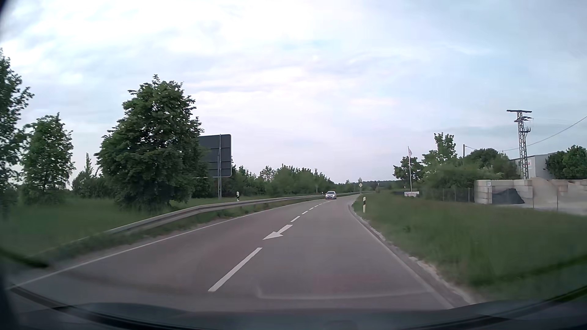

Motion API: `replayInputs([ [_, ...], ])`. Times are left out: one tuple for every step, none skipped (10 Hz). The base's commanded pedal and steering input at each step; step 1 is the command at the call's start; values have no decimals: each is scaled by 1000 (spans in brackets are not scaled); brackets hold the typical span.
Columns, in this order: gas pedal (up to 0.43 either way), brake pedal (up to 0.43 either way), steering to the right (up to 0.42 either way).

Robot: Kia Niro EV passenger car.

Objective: Follow the waypoints while adhering to traffic rules and regulations

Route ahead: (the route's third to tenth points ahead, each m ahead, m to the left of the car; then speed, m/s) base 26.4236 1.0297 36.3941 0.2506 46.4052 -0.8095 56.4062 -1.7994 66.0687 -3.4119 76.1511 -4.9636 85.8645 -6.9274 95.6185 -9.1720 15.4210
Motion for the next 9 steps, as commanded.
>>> replayInputs([
  [177,0,20],
  [177,0,19],
  [177,0,19],
  [177,0,19],
  [177,0,19],
  [177,0,18],
  [177,0,17],
  [177,0,14],
  [177,0,12],
])
